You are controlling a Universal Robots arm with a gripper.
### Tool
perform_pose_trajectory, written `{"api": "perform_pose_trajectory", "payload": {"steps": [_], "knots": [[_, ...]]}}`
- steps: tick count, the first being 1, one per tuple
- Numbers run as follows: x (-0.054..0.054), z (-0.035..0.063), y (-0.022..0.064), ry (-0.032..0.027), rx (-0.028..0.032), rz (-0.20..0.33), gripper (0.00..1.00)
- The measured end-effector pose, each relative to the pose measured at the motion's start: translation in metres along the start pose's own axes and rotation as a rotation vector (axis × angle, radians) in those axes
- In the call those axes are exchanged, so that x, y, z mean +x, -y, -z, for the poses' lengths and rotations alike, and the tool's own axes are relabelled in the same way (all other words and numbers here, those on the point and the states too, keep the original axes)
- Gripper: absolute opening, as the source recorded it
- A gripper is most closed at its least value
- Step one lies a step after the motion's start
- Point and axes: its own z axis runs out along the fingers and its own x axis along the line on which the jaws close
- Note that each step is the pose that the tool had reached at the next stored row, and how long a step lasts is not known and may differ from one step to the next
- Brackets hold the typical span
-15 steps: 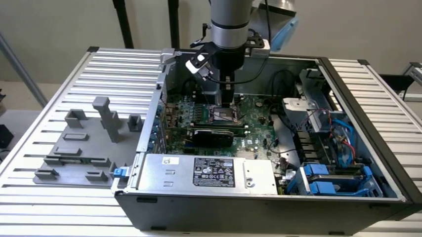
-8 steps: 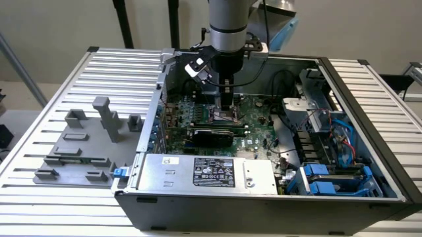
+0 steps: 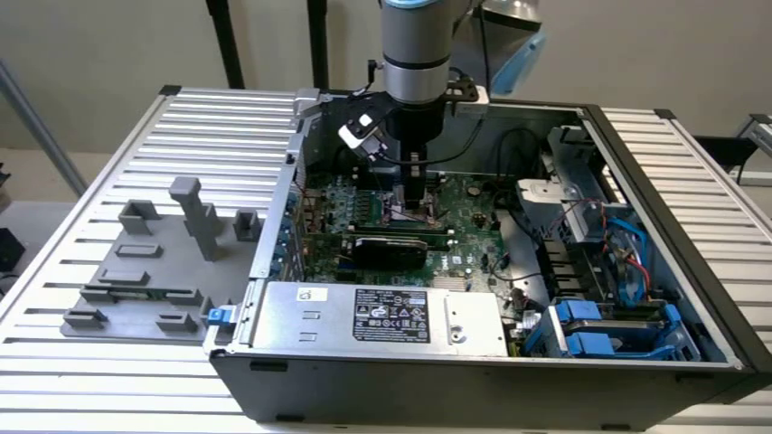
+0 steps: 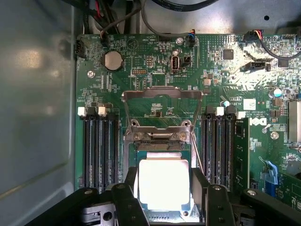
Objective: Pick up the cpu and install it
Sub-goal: 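Place the cpu into insertion slot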
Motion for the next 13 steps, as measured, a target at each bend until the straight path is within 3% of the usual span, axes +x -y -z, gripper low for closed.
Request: {"api": "perform_pose_trajectory", "payload": {"steps": [6, 13], "knots": [[0.0, -0.0078, 0.0007, 0.0107, -0.0059, 0.001, 0.55], [0.001, -0.0122, 0.001, 0.0172, -0.0086, 0.002, 0.55]]}}
